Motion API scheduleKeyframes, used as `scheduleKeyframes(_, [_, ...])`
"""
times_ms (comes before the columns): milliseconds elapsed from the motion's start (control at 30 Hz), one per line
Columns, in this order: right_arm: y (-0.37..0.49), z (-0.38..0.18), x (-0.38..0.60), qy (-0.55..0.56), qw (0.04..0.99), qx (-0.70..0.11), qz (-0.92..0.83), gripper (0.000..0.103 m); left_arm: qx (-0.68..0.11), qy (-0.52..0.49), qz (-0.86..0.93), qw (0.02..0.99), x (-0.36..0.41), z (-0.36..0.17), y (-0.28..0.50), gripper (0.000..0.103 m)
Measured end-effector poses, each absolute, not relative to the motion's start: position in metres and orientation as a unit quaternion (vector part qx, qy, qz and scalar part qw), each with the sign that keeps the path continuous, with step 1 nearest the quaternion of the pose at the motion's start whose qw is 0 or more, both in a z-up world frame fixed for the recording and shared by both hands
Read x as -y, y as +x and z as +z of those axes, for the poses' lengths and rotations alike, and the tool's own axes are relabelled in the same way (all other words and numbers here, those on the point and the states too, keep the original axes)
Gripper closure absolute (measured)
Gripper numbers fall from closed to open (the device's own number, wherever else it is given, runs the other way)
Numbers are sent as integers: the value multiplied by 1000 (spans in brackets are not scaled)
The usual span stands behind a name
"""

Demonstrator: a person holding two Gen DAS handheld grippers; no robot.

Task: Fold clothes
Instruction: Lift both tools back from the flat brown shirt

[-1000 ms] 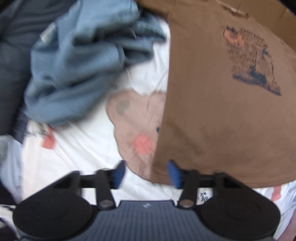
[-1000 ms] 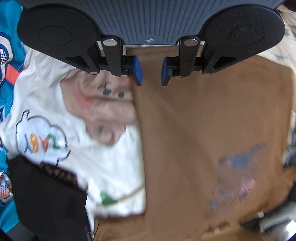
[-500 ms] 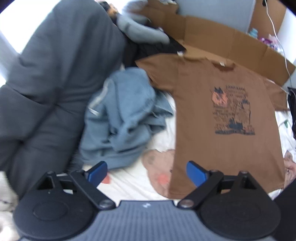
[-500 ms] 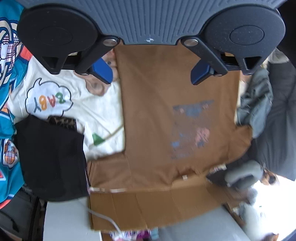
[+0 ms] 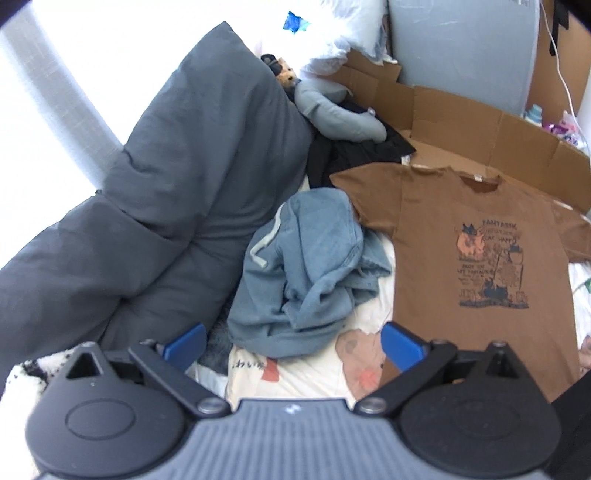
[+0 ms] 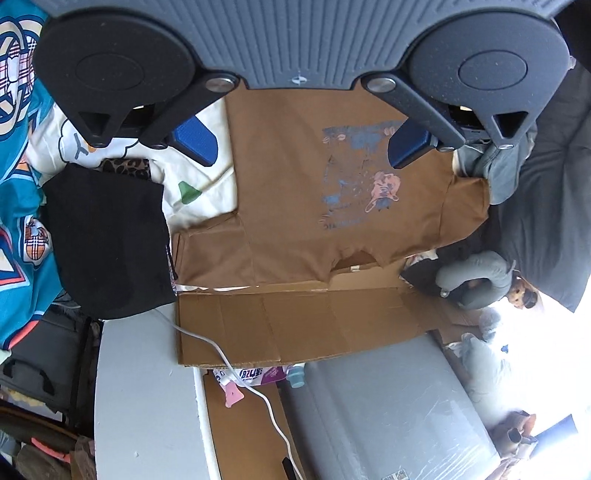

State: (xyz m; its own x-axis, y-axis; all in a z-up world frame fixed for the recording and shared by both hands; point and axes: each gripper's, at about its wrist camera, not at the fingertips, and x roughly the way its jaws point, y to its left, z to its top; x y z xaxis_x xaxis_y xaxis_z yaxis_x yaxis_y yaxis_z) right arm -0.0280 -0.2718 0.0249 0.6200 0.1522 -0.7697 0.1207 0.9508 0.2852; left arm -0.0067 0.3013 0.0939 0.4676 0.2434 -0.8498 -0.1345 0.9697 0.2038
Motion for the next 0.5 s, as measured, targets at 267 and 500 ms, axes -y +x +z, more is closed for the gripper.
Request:
scheduleKeyframes(267, [-34, 32, 251, 116, 906, -407, -2, 1, -488, 19, 74, 870, -302, 61, 28, 1])
scheduleKeyframes(500, [-51, 53, 247, 113, 916, -384, -24, 1, -483, -5, 12, 876, -288, 39, 63, 4])
